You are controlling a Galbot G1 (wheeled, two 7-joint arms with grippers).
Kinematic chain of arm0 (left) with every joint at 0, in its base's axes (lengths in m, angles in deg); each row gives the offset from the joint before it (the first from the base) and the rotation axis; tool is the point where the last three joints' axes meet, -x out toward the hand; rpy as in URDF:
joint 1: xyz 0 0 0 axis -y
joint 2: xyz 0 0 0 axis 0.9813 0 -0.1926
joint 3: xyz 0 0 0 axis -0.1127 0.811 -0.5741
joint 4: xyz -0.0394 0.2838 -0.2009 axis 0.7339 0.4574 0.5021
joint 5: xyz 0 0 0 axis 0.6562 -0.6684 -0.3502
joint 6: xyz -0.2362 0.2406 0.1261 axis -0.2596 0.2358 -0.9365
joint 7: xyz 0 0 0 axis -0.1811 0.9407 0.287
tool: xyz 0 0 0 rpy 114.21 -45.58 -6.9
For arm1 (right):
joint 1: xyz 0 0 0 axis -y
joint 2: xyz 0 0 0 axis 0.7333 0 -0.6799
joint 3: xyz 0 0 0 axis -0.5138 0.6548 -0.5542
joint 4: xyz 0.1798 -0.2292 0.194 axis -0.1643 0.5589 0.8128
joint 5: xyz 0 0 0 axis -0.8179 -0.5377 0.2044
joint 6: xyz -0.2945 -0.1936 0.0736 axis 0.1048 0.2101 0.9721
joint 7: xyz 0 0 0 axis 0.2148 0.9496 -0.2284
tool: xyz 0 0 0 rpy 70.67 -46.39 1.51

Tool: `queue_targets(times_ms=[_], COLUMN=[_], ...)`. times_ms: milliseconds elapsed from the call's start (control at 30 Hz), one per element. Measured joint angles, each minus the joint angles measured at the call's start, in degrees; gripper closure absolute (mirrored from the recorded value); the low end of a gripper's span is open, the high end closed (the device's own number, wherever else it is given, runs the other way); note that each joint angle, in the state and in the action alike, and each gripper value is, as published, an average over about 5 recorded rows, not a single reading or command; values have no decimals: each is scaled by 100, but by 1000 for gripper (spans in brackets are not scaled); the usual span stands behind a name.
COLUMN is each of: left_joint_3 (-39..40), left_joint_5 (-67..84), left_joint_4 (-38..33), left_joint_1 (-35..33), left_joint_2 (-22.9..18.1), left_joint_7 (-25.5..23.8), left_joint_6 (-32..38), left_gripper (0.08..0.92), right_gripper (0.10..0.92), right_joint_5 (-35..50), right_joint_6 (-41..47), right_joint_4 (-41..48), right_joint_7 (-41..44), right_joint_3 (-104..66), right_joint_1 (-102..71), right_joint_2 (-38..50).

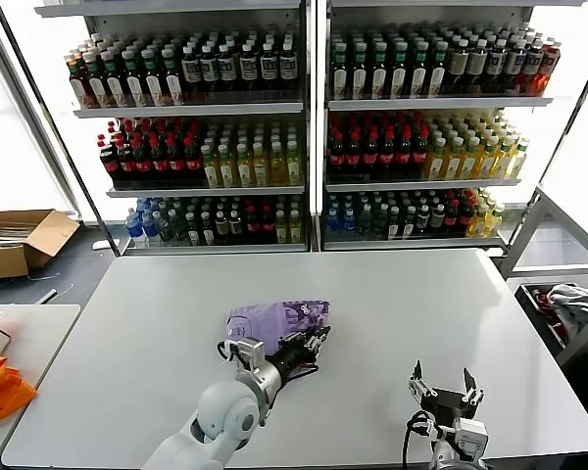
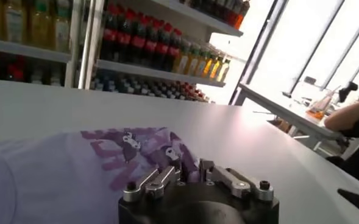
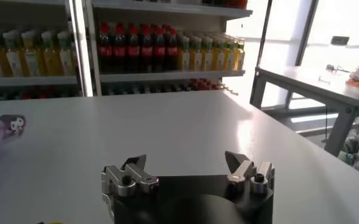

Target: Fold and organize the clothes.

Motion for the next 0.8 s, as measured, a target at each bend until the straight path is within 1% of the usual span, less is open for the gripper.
queue_targets(times_ms=[133, 267, 367, 533, 633, 800], left_joint_3=[257, 363, 334, 58, -206, -713], left_joint_5=[161, 241, 153, -383, -758, -1208], left_joint_4=[80, -12, -100, -260, -389, -656], left_joint_1=[218, 334, 373, 338, 229, -83], left_joint_2=[-155, -206, -184, -50, 64, 235], left_joint_7=[125, 249, 350, 542, 668, 865], left_joint_6=[134, 210, 227, 175, 107, 26], left_gripper=[595, 482, 395, 249, 193, 178], right_gripper=[203, 203, 203, 203, 203, 203], right_joint_5=[-1, 149, 428, 1160, 1654, 2354], right_joint_6=[57, 140, 218, 398, 530, 678], right_joint_4=[84, 164, 226, 297, 352, 534], right_joint_7=[21, 26, 18, -13, -90, -291], right_joint_3=[68, 198, 329, 624, 826, 1191], right_joint_1=[84, 242, 407, 780, 1064, 1560], right_joint_2=[12, 51, 99, 247, 345, 418])
